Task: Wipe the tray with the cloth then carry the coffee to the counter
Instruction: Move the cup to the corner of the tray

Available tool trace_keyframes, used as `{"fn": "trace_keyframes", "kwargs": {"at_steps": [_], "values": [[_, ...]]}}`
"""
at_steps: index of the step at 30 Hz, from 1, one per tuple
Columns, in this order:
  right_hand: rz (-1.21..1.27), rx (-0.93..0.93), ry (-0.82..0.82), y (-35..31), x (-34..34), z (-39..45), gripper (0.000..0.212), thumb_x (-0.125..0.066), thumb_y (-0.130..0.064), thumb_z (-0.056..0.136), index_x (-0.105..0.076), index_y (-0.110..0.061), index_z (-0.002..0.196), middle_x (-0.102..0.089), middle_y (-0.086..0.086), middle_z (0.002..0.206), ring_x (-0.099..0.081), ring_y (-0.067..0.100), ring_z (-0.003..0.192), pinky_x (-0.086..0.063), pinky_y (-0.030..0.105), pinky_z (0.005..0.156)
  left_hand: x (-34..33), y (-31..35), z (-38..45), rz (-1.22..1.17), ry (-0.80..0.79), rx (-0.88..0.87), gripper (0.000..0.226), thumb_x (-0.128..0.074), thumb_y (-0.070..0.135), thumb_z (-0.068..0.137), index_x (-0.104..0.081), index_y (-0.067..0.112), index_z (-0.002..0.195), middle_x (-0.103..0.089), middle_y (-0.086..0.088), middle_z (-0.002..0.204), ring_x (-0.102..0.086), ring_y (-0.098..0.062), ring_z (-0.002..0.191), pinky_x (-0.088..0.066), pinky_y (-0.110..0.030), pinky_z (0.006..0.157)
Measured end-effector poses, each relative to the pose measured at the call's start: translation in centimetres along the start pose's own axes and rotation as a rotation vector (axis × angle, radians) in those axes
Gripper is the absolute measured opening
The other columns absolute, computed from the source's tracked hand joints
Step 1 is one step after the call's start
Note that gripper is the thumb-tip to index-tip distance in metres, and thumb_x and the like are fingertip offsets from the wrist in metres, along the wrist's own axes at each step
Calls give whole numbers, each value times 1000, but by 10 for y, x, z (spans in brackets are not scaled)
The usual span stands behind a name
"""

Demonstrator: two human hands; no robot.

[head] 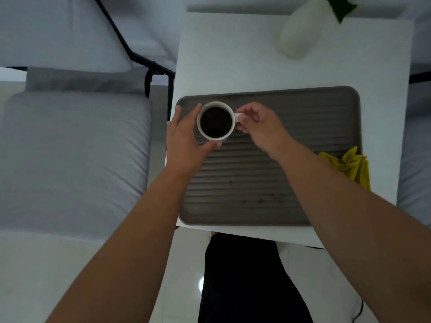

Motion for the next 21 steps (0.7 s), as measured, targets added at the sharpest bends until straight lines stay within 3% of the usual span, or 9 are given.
{"fn": "trace_keyframes", "kwargs": {"at_steps": [3, 12, 15, 18, 21], "values": [[3, -16, 0, -2, -13, 8, 11, -51, -8, 94, -60, -11, 100, -65, 7, 90, -62, 13, 73, -55, 31, 78, 4, -15, 7, -14, 2, 28, 91, -86, 30, 63, -42, 23, 143, -45, 7, 144, -17, -23, 147, -20, -53, 117], [40, -27, 17, -3, -24, 10, 18, -51, -9, 95, -59, -8, 110, -63, 4, 93, -58, 5, 73, -48, 14, 65, 0, -32, 20, -16, -16, 22, 94, -84, 34, 65, -38, 22, 145, -43, 2, 148, -17, -27, 147, -23, -55, 115], [13, -24, 59, 0, -11, 4, 28, -57, -19, 92, -56, -19, 120, -64, -2, 96, -58, 3, 76, -49, 18, 69, -2, -36, 17, -21, -23, 31, 97, -83, 34, 67, -32, 22, 148, -38, 3, 152, -16, -27, 147, -22, -56, 115], [-112, -12, 268, 8, 41, -21, 32, -58, -28, 90, -55, -28, 121, -63, -6, 100, -59, 7, 87, -51, 26, 79, -4, -51, 2, -38, -14, 68, 104, -82, 36, 69, -21, 20, 151, -35, -2, 153, -22, -27, 146, -26, -53, 115], [-556, 68, 516, 23, 103, -72, 33, -56, -24, 88, -58, -16, 120, -60, 15, 116, -55, 30, 108, -40, 40, 100, -12, -67, -27, -80, 9, 146, 96, -76, 30, 78, -17, 18, 152, -27, -6, 155, -27, -21, 143, -30, -46, 115]]}}
Point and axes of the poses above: each hand's wrist, its own z-axis towards the middle knuckle, its own x-axis out of the back of the hand, y = z × x, the point moved 7 cm from there along z, towards the middle knuckle
